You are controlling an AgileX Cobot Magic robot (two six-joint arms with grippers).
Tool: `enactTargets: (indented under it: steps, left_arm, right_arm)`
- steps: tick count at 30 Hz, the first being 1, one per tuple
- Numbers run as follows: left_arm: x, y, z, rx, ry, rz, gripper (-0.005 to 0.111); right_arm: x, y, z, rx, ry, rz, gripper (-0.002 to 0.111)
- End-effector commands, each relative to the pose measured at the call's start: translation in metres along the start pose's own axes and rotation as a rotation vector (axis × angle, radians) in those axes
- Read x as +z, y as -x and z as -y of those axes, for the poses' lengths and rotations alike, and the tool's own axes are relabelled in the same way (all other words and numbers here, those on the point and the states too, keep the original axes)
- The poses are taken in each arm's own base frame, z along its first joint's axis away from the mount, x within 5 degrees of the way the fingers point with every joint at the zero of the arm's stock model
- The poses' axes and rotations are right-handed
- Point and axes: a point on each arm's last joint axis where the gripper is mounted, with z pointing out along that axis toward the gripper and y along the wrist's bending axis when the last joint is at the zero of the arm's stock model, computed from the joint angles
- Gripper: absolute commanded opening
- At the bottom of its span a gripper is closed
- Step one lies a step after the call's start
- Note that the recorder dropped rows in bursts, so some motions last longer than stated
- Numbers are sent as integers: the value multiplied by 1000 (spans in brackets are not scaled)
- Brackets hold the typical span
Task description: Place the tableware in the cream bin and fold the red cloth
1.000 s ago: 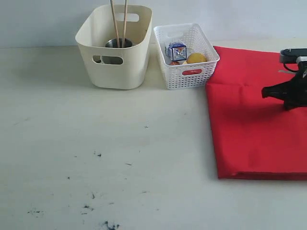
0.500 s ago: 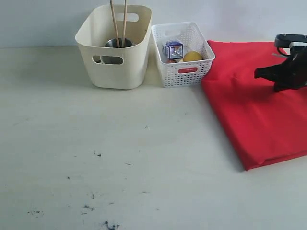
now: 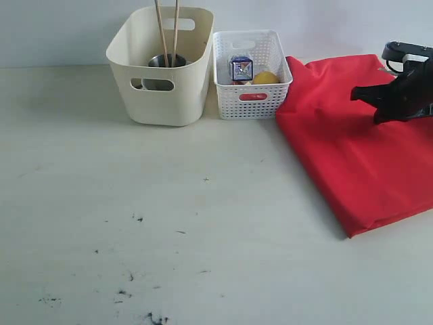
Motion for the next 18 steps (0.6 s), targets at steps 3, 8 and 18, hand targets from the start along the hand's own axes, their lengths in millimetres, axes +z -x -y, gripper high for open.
enactTargets:
  steps: [3, 8, 18]
  left_arm:
    - [-1, 0, 0, -2, 0, 19, 0]
    - [-1, 0, 0, -2, 0, 19, 0]
    - [-1, 0, 0, -6, 0, 19, 0]
  right_arm:
    - [-22, -8, -10, -92, 18, -87, 0]
    - [-24, -8, -29, -164, 41, -82, 0]
    - [-7, -19, -59, -255, 65, -70, 0]
